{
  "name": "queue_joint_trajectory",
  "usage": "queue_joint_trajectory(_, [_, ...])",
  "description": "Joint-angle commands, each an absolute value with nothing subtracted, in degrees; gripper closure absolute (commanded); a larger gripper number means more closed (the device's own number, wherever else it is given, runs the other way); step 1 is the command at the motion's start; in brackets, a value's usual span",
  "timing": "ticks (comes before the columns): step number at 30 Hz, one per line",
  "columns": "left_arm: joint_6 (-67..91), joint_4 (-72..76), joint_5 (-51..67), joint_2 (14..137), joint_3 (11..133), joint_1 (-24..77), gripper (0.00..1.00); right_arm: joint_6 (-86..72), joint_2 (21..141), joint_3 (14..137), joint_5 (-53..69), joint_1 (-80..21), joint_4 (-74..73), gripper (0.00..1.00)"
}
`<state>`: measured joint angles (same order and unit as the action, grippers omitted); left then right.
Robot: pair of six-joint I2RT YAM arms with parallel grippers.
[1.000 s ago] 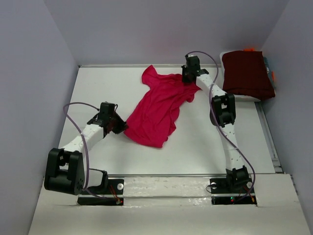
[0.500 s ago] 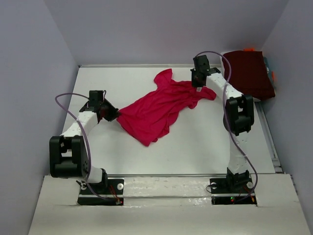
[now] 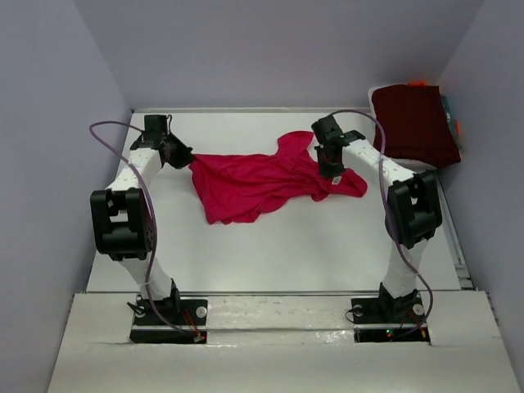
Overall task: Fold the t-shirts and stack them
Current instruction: Flatten out the tshirt
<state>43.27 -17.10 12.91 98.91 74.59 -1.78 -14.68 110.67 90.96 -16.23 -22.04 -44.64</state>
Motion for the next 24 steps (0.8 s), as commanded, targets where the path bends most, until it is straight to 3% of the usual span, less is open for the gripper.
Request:
queue_joint_trajectory(1, [42.28,-20.21,11.6,103.34,82.07,-2.46,0.94,-18.54,101.18,86.15,-18.1,-27.58,-50.79,0.93])
queue_joint_trajectory(11, [41.4,-23.12,10.72,110.56,92.37,-4.66,0.94,-26.63,82.71,77.35,-16.88,-35.24,-59.5,0.93])
queue_joint_trajectory(12, [41.4,-23.38,11.07,111.09,93.07,-4.66,0.94,-26.89,82.18,76.73,-17.57,-35.24,-58.28,0.9])
queue_joint_trajectory(13, [41.48,-23.55,11.34,111.88,93.51,-4.66,0.94,-27.33,82.09,75.77,-18.27,-35.24,-57.58,0.75])
queue_joint_trajectory(14, [41.75,-23.38,11.86,112.15,93.6,-4.66,0.94,-27.33,83.31,75.76,-19.15,-35.24,-56.96,0.41])
queue_joint_trajectory(15, [41.92,-22.77,12.56,112.15,93.34,-4.66,0.94,-27.25,84.54,76.11,-19.33,-35.24,-56.08,0.27])
queue_joint_trajectory(18, [41.57,-21.98,12.83,110.58,90.8,-4.66,0.94,-26.63,90.34,79.0,-18.2,-35.24,-51.78,0.09])
queue_joint_trajectory(24, [40.17,-21.98,12.3,107.15,87.81,-4.66,0.94,-26.02,105.26,87.97,-17.22,-35.24,-49.4,0.01])
